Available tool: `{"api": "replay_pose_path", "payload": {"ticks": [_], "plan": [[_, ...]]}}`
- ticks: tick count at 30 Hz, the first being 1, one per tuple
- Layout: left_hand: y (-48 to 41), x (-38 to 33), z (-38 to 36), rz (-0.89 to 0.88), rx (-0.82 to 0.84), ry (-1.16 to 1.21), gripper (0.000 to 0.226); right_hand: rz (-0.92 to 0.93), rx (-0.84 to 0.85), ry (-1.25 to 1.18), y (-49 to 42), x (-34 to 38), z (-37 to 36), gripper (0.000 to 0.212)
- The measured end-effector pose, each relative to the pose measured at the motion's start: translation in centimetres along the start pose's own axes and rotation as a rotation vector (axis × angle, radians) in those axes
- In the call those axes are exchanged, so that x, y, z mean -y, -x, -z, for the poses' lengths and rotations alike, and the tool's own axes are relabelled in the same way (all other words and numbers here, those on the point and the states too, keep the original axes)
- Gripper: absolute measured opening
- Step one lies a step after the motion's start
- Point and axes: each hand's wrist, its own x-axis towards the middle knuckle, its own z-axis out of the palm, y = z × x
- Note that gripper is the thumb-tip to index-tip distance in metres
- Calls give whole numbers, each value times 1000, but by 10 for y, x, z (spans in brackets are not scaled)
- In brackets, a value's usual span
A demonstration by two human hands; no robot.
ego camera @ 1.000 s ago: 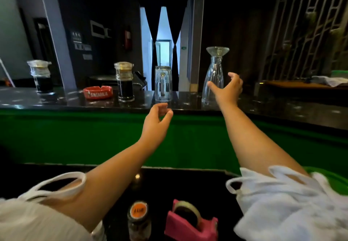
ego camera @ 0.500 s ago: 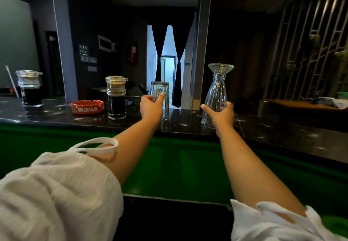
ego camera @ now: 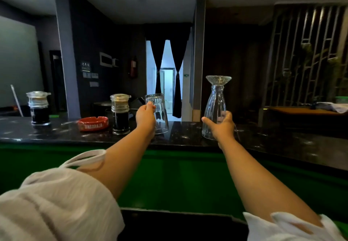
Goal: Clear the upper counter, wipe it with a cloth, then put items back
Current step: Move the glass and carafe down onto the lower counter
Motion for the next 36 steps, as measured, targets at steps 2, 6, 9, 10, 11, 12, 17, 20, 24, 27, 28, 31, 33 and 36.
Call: {"api": "replay_pose_path", "payload": {"ticks": [2, 6, 9, 10, 11, 12, 17, 20, 24, 27, 28, 31, 33, 36], "plan": [[11, -15, 15, -20, 31, -7, 30, 13, 50, -1, 12, 12, 4, 71], [43, -49, 52, 25, 103, 3, 29, 51, 145, 12, 58, 41, 7, 71], [79, -69, 86, 82, 120, 13, 30, 50, 227, 25, 108, 53, 3, 75], [92, -73, 98, 103, 124, 22, 31, 40, 260, 23, 127, 57, 2, 73], [106, -76, 112, 122, 127, 30, 30, 26, 292, 14, 145, 59, 0, 70], [119, -77, 127, 134, 130, 32, 30, 11, 326, 0, 163, 60, -3, 68], [156, -66, 211, 178, 125, -17, 27, -81, 473, -120, 248, 59, -21, 51], [162, -52, 261, 253, 83, -84, 32, -152, 543, -214, 294, 56, -41, 55], [163, -35, 324, 339, 40, -106, 41, -227, 526, -215, 346, 53, -77, 76], [160, -24, 367, 369, 62, -111, 37, -257, 492, -211, 377, 47, -109, 78], [157, -21, 380, 381, 82, -107, 36, -272, 482, -208, 384, 44, -120, 75], [143, -8, 419, 437, 152, -51, 31, -328, 452, -213, 398, 35, -154, 58], [132, 3, 441, 479, 196, -41, 31, -366, 431, -212, 404, 30, -174, 56], [119, 18, 461, 541, 213, -56, 32, -414, 403, -259, 408, 24, -195, 52]]}}
